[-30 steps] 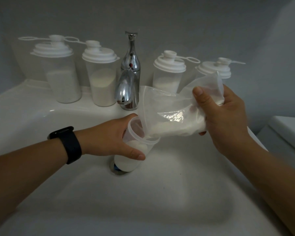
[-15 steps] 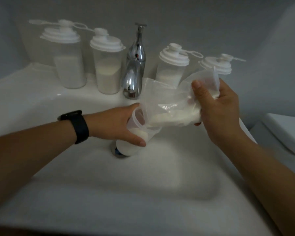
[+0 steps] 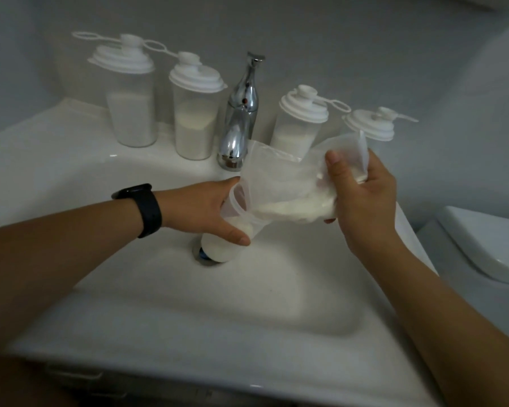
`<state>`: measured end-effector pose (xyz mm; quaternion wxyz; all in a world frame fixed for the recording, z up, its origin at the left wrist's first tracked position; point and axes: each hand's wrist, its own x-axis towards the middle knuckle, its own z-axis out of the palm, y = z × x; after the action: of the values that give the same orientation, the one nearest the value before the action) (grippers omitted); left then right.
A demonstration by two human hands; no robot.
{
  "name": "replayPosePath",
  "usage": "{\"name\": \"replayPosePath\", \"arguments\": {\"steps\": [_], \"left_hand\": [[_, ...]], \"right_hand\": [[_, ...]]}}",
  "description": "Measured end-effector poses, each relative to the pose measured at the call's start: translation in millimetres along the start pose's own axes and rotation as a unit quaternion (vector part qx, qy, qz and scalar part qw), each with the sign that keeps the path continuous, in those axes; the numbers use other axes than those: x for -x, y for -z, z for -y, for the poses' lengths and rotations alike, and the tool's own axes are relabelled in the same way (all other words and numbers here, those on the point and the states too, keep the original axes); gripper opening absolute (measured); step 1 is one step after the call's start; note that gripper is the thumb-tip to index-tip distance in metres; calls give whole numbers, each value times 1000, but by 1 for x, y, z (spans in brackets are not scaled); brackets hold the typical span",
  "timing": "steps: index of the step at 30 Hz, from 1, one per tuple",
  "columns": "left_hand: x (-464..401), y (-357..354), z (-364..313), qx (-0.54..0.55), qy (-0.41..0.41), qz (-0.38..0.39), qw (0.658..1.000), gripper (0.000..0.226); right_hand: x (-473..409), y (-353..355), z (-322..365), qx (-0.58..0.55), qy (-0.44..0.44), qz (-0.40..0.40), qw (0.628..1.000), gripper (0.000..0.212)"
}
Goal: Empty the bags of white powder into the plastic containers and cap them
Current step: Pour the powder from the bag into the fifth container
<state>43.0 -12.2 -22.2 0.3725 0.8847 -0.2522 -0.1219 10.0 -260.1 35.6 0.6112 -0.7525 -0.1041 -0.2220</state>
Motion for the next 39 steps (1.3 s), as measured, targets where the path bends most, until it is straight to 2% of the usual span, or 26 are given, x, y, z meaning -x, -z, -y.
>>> {"name": "replayPosePath", "arguments": {"steps": [8,11,18,22,27,35,39], "left_hand": [[-3,1,6,25,5,-11,1000,87],[-2,2,8,39,7,-12,999,87],[0,5,12,92,19,-9,996,78],[6,6,9,100,24,-15,995,73],[16,6,5,99,30,-33,994,66],[10,6,8,97,28,-25,995,70],[7,7,14,100,27,-20,994,81]], "right_hand": [[-9,2,-11,-15,-69,-34,997,15],[-10,-1,-14,-14,-83,-36,996,11],[-11,-4,-15,-28,-99,-39,994,15],[-17,-7,-11,-41,-121,-25,991,15],[-28,-13,-8,-32,-155,35,987,16],[-13,-10,-19,-22,-129,12,991,15],[-14,-15,-16,-39,-125,-19,991,16]]}}
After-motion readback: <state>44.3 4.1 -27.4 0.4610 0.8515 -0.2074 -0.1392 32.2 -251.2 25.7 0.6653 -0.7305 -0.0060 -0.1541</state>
